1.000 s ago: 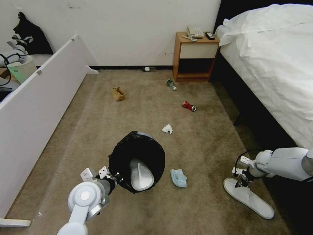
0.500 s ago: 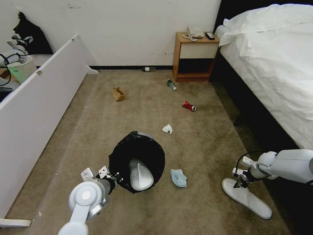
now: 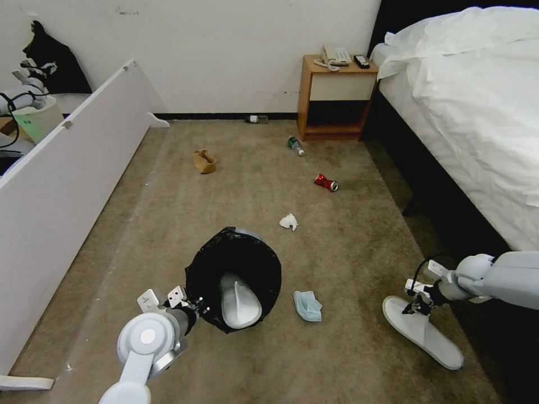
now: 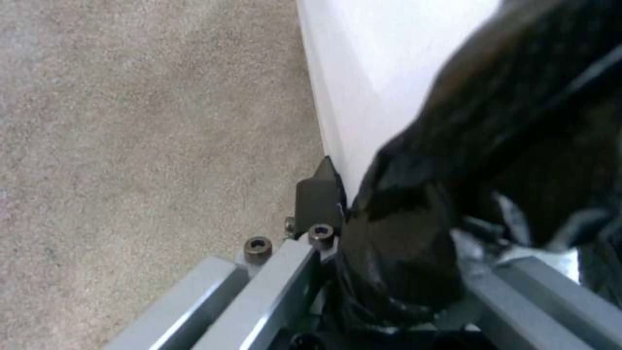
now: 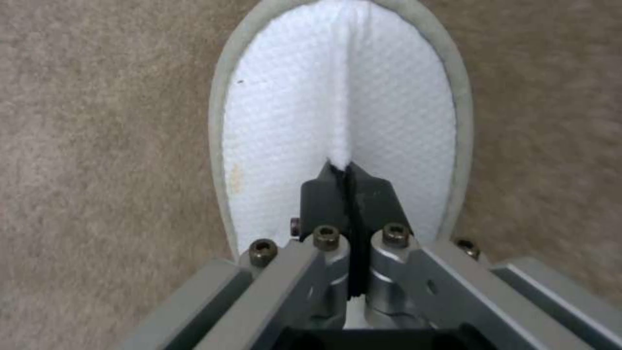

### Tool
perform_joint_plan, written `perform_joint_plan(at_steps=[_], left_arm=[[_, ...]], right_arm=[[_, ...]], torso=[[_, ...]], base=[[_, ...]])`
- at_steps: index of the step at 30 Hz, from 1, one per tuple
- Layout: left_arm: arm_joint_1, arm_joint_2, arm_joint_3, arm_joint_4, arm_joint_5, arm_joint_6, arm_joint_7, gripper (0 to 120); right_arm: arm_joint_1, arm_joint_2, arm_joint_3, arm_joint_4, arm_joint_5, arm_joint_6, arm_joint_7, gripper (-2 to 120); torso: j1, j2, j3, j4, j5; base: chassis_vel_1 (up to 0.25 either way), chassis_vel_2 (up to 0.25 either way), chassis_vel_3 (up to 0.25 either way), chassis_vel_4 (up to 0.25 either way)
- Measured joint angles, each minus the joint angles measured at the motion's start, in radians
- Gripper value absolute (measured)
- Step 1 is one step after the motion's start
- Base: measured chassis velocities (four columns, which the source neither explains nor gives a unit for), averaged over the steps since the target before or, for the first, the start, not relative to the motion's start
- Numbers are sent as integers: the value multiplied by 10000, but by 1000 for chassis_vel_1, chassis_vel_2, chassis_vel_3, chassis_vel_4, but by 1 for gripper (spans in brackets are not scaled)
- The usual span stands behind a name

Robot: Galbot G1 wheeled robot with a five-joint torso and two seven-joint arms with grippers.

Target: Pick up the trash bin and place the garbage on the floor into it.

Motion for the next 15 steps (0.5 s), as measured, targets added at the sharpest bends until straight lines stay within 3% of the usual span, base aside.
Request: perform_joint_plan(at_steps=[15], left_arm=[[-175, 252, 157, 315, -17, 0, 257, 0]], right_arm=[[2277, 2608, -214, 2876, -1192, 615, 1069, 0]], torso=[[0, 0, 0, 0, 2]], base=[[0, 0, 0, 0]])
